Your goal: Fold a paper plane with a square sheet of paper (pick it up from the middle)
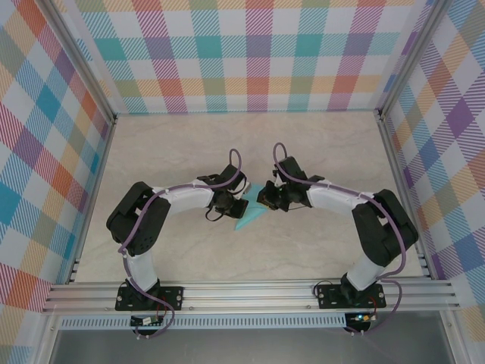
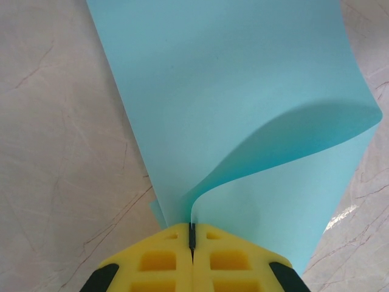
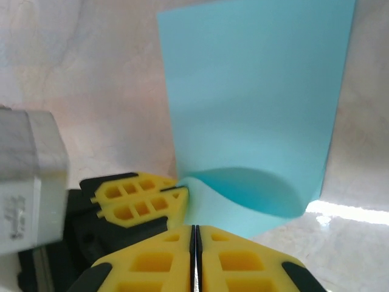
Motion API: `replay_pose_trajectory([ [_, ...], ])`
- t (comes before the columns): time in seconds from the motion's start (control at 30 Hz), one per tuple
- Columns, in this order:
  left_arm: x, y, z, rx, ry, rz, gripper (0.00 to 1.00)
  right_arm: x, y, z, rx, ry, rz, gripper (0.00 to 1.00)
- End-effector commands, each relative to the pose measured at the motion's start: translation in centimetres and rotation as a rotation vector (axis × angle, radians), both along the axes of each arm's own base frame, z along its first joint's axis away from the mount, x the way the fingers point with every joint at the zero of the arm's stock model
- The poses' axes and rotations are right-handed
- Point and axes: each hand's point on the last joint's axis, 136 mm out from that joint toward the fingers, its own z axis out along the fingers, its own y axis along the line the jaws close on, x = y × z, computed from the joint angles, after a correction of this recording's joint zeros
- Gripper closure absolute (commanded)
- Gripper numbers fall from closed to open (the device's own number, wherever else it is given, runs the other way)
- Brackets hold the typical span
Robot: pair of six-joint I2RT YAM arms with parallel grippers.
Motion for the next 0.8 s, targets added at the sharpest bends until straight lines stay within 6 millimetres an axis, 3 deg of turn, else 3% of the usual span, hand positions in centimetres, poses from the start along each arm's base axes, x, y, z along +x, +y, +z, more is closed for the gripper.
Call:
replay_pose_trajectory([
  [0.0, -0.8, 1.0, -1.9, 0.028, 0.052, 0.001, 0.99, -1.5, 1.9, 0.3, 0.116, 0.037, -0.035, 0.90],
  [0.17, -0.9, 0.8, -2.1, 0.021, 0.058, -0.001, 0.99, -3.1, 3.9, -0.5, 0.126, 0.046, -0.032, 0.92],
  [0.33, -1.0, 0.8, -2.0, 0.017, 0.064, -0.003, 0.99, -2.9, 4.9, -0.5, 0.150, 0.021, -0.038, 0.92],
  [0.63, -1.1, 0.9, -2.1, 0.021, 0.063, 0.000, 0.98, -3.7, 4.1, -3.3, 0.106, 0.086, -0.080, 0.92],
  [0.77, -1.2, 0.9, -2.0, 0.019, 0.064, -0.004, 0.98, -3.8, 3.8, -3.4, 0.104, 0.078, -0.086, 0.91],
])
